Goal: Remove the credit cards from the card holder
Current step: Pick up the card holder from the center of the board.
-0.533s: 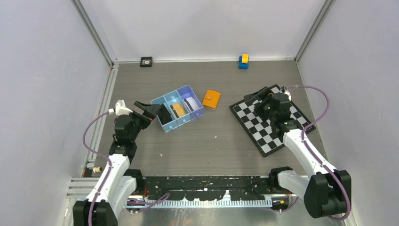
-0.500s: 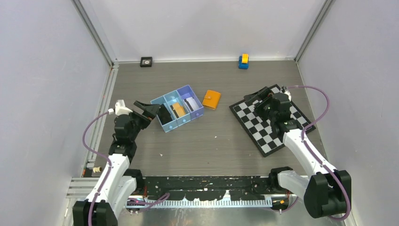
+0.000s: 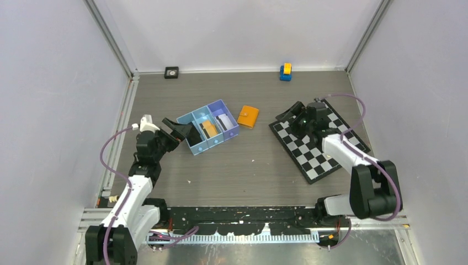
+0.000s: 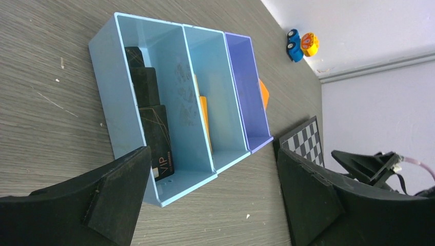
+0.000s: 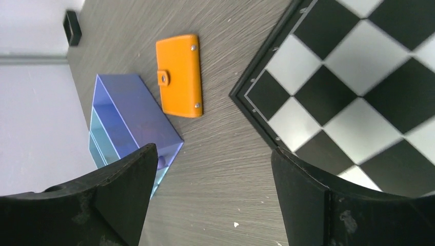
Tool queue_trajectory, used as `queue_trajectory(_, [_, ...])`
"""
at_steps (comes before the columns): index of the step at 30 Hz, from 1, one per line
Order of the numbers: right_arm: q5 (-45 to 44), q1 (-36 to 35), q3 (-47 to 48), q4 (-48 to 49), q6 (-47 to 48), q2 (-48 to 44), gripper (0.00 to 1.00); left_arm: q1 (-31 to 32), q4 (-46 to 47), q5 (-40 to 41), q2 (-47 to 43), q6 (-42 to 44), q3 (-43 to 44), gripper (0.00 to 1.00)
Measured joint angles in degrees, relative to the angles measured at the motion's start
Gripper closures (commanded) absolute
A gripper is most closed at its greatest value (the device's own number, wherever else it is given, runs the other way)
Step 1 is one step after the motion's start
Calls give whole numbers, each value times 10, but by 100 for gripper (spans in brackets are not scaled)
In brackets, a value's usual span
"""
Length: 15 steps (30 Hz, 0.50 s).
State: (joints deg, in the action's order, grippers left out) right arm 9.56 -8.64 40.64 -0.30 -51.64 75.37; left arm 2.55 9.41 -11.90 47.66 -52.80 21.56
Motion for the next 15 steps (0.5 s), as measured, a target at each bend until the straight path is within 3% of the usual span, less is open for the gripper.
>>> queue_trajectory(15, [-1,-123,190,3,28,283,14,3,2,-12,37,10,16,6])
